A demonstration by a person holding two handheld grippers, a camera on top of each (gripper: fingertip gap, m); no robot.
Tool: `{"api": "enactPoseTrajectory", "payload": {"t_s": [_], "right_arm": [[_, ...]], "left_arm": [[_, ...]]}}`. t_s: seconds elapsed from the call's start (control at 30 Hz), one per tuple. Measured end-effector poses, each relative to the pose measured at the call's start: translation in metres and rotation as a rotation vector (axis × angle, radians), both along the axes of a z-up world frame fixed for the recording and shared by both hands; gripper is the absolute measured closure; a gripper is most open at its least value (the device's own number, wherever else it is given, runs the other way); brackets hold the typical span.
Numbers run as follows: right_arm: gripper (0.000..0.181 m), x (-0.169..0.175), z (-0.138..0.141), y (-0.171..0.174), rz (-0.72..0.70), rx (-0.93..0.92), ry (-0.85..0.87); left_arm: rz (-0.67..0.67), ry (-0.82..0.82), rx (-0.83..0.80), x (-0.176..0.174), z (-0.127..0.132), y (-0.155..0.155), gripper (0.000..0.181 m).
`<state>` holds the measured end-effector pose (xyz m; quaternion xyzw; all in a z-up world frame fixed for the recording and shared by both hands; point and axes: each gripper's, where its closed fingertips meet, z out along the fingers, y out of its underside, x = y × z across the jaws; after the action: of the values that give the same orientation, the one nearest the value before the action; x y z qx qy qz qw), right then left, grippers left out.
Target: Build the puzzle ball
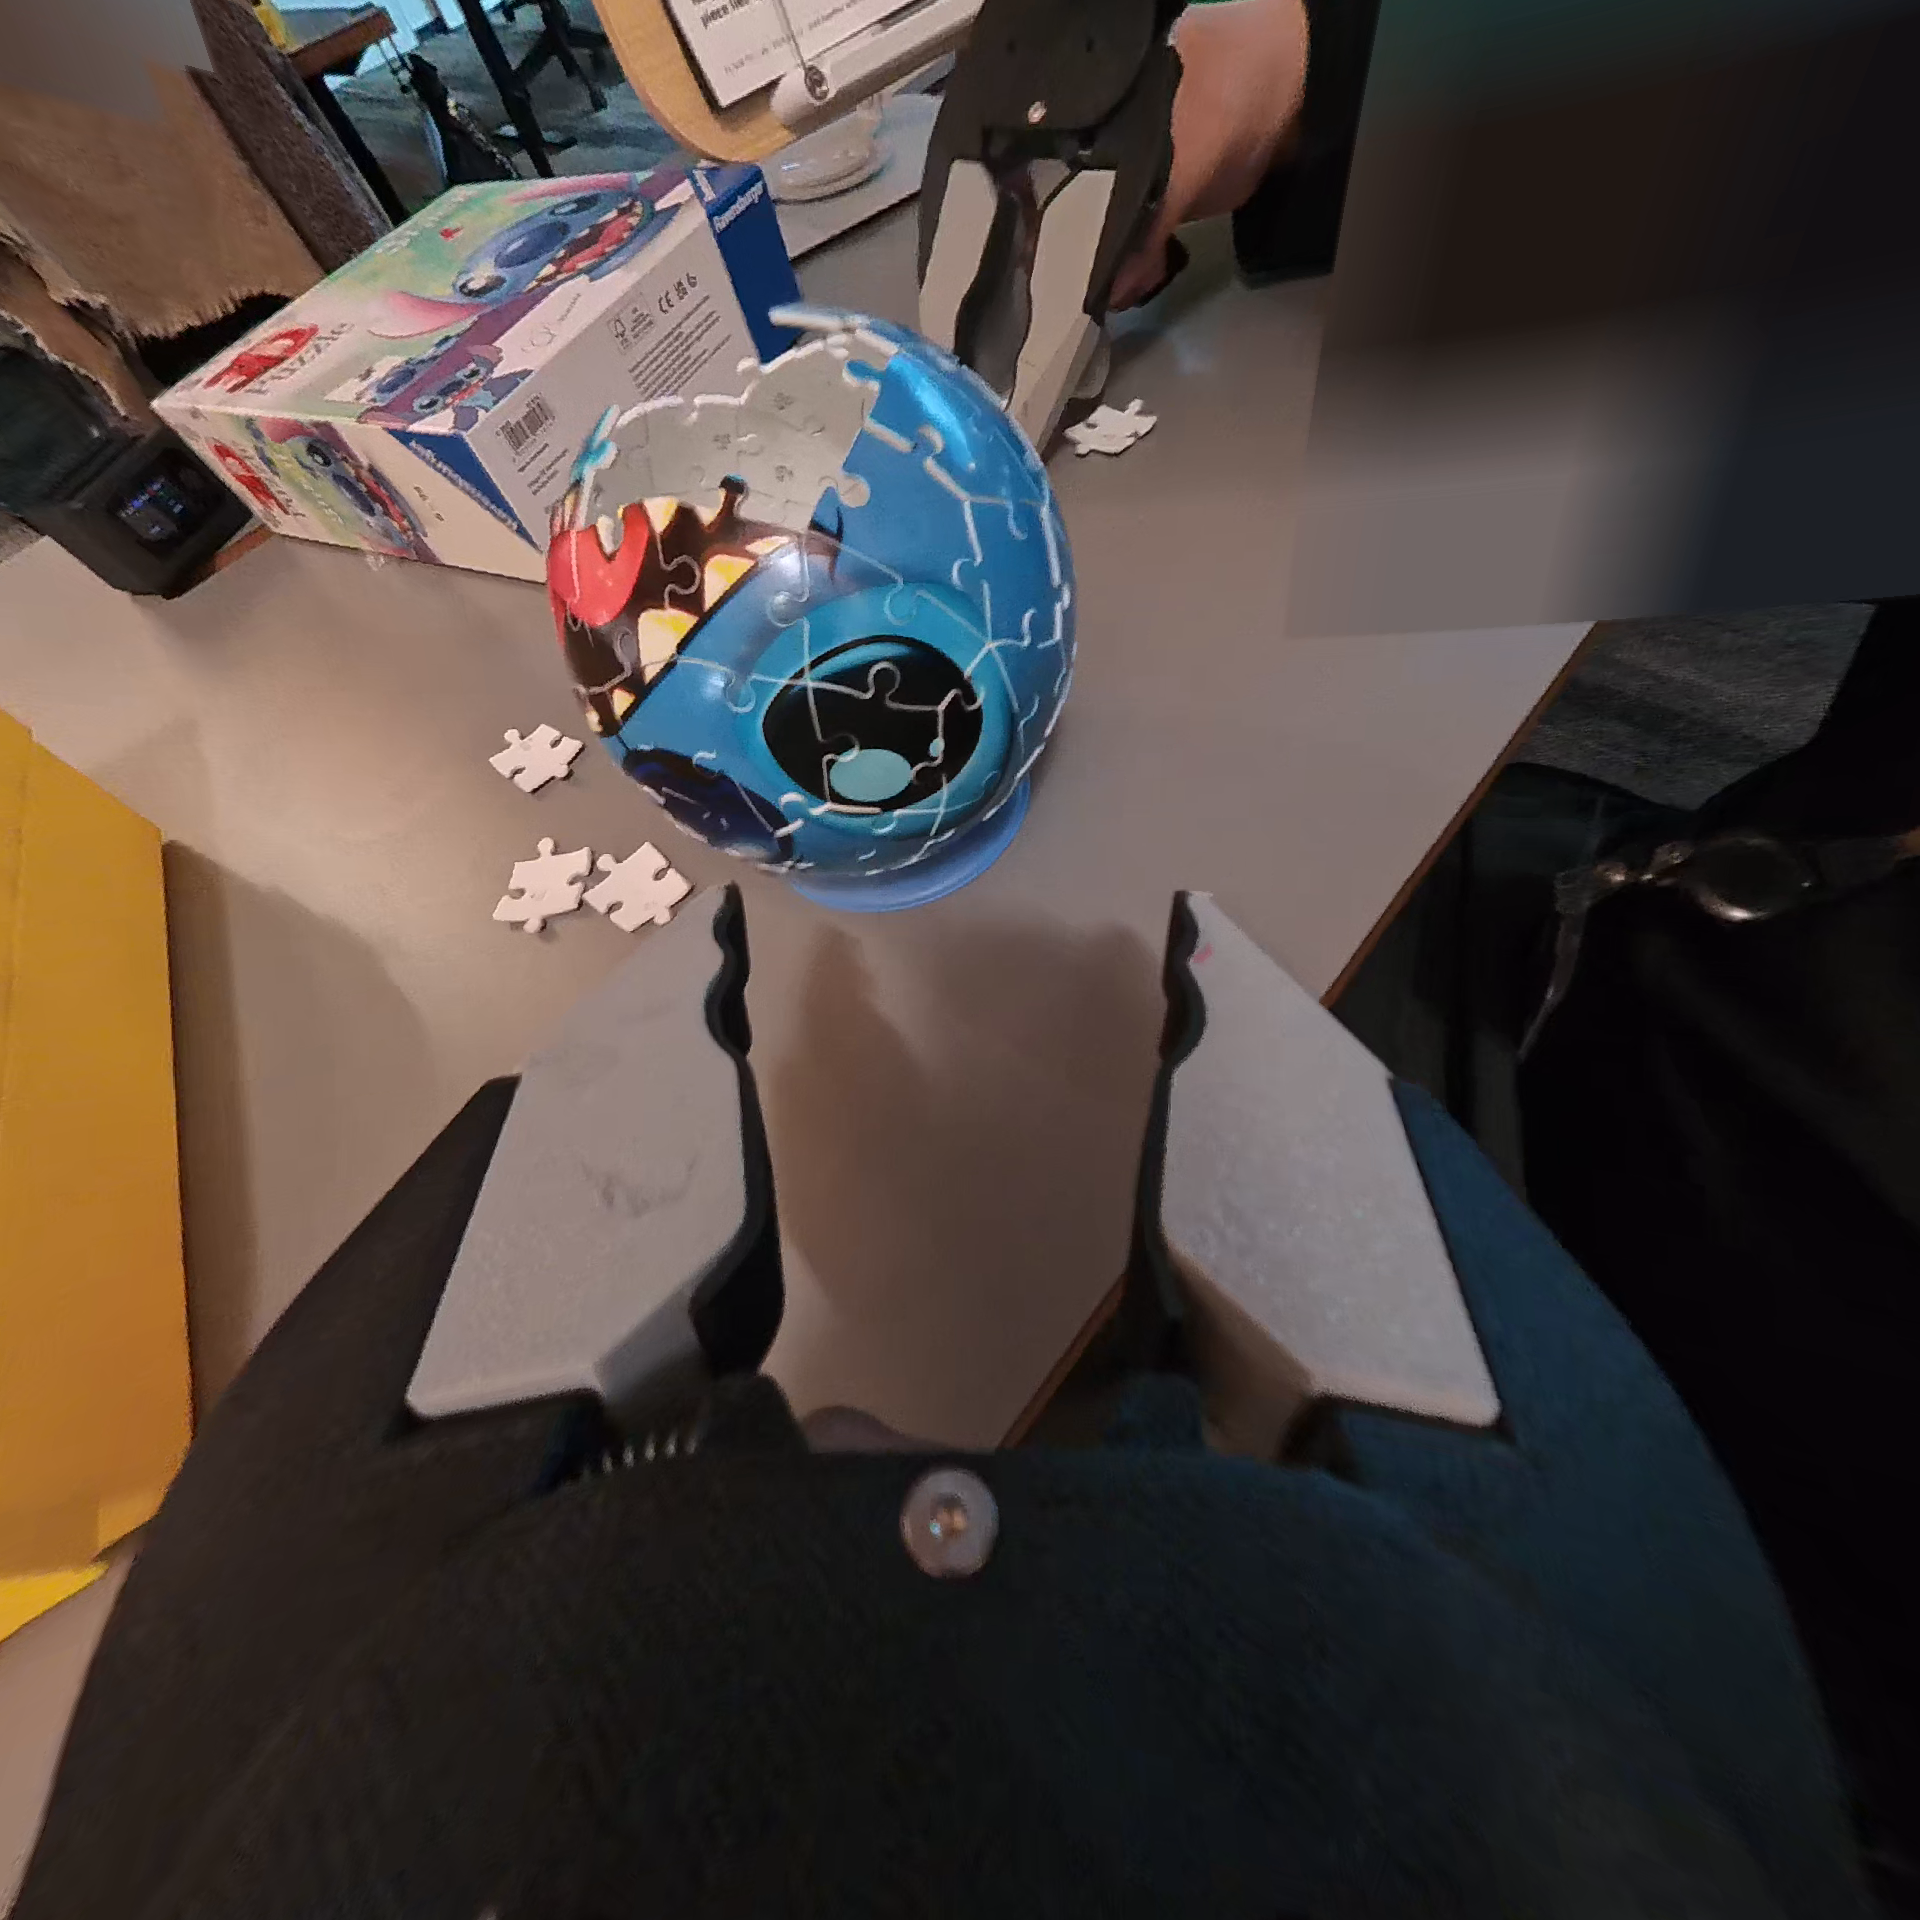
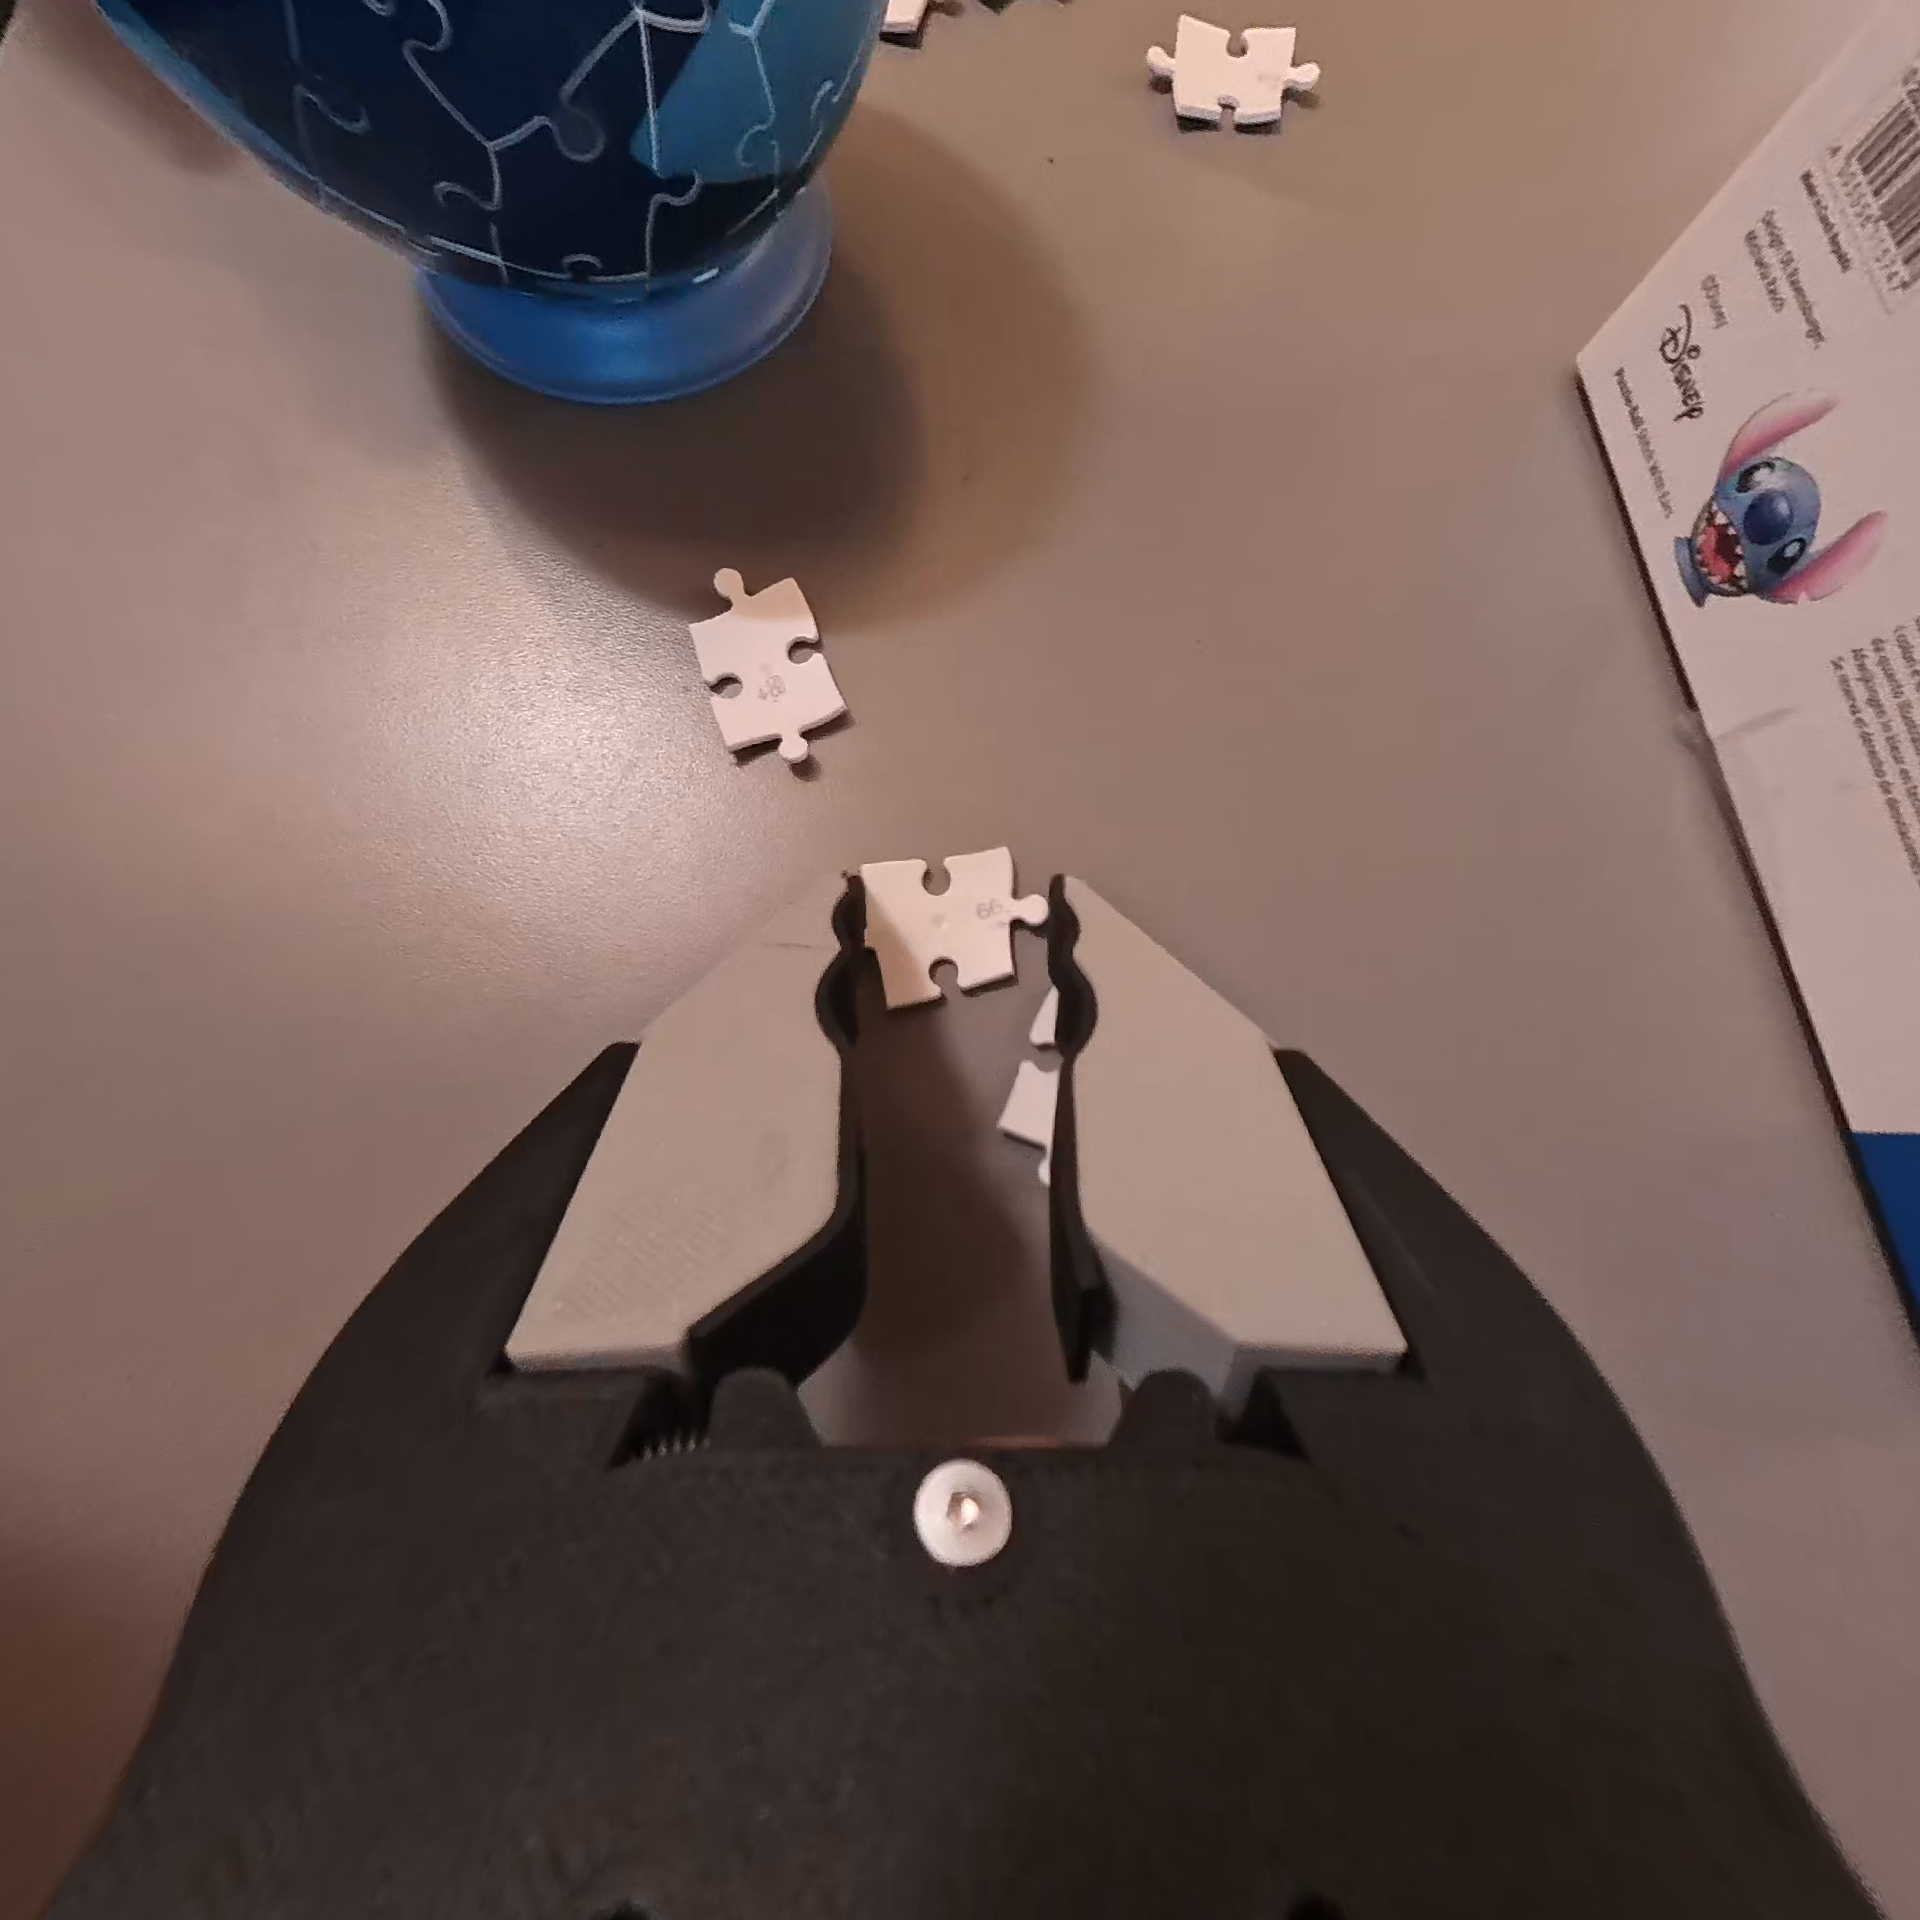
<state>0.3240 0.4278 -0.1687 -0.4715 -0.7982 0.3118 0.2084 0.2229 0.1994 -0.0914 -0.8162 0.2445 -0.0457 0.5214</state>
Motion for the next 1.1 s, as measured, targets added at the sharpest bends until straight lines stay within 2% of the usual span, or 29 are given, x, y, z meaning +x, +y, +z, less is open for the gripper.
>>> {"api": "enactPoseTrajectory", "payload": {"t_s": [0.2,0.37,0.43,0.5,0.63,0.83,1.03,1.1], "right_arm": [[0.149,-0.005,0.016,-0.004,-0.019,0.024,0.054],[0.149,-0.013,0.067,-0.029,-0.026,-0.047,0.201],[0.149,-0.012,0.091,-0.048,-0.018,-0.129,0.254],[0.149,-0.011,0.111,-0.069,-0.004,-0.217,0.297],[0.149,-0.003,0.134,-0.11,0.021,-0.396,0.334],[0.149,0.002,0.135,-0.146,0.005,-0.553,0.312],[0.149,0.0,0.124,-0.159,-0.003,-0.586,0.272],[0.149,-0.001,0.121,-0.158,-0.024,-0.594,0.266]], "left_arm": [[-0.034,-0.047,0.056,0.02,0.026,-0.002,0.111],[-0.003,-0.161,0.123,0.06,0.051,0.014,0.128],[0.023,-0.185,0.129,0.079,0.05,0.026,0.128],[0.075,-0.125,0.155,0.092,0.043,0.04,0.128],[0.165,-0.043,0.229,0.108,0.033,0.065,0.128],[0.328,0.13,0.368,0.097,0.024,0.093,0.129],[0.351,0.137,0.398,0.1,0.021,0.098,0.131],[0.345,0.109,0.429,0.103,0.026,0.097,0.138]]}}
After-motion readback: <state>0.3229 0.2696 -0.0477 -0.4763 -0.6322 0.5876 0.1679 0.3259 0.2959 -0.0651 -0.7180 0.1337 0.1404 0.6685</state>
